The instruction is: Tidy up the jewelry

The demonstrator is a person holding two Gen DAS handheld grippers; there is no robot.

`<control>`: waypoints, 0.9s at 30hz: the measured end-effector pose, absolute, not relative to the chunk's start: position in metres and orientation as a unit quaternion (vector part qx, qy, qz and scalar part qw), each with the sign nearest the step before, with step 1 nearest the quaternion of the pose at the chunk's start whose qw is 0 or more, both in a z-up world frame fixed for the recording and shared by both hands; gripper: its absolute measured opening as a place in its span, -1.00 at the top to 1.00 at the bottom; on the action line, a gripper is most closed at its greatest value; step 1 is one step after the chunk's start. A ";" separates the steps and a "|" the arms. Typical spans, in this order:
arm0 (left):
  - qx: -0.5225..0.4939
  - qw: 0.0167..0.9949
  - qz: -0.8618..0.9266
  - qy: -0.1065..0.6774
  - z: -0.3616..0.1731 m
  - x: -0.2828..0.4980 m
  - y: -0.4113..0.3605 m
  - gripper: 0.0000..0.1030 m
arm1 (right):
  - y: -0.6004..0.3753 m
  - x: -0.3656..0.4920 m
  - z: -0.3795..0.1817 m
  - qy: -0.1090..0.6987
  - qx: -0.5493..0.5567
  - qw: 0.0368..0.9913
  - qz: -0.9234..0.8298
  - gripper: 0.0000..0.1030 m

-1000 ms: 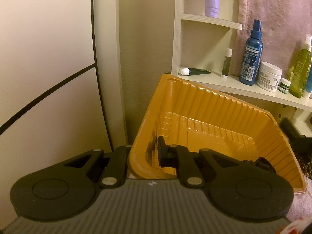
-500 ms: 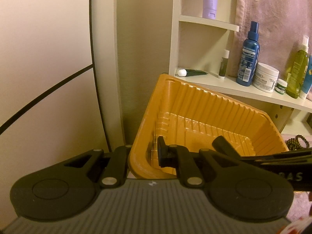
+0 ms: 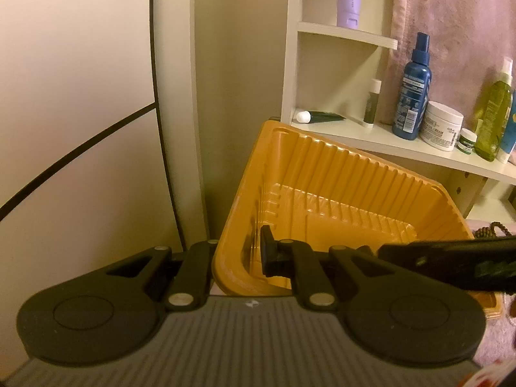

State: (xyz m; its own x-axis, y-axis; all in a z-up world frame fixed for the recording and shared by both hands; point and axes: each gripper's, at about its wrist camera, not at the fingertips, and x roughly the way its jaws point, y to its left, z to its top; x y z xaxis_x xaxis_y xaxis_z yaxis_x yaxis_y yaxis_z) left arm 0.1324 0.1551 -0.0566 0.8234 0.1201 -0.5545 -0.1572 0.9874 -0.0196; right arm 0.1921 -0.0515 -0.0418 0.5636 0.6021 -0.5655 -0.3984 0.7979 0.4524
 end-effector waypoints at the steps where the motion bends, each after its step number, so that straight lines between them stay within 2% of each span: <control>1: -0.031 0.954 0.073 0.288 -0.057 0.133 0.155 0.79 | -0.058 0.189 -0.039 0.363 0.144 0.875 0.287 0.07; 9: -0.029 0.954 0.075 0.289 -0.057 0.135 0.154 0.79 | -0.128 0.153 -0.033 0.349 0.188 0.886 0.241 -0.05; 17: -0.027 0.952 0.075 0.295 -0.057 0.136 0.155 0.79 | -0.198 0.118 -0.056 0.400 0.176 0.888 0.143 -0.06; 27: -0.025 0.949 0.080 0.304 -0.058 0.138 0.155 0.79 | -0.240 0.112 -0.072 0.416 0.157 0.890 0.101 -0.02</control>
State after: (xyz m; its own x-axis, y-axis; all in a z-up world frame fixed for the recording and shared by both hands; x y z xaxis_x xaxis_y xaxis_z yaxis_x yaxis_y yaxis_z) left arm 0.1379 0.1546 -0.0576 0.8021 0.1361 -0.5815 -0.1667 0.9860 0.0008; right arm 0.1123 -0.2403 -0.0718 0.6342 0.3103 -0.7081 -0.0497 0.9304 0.3632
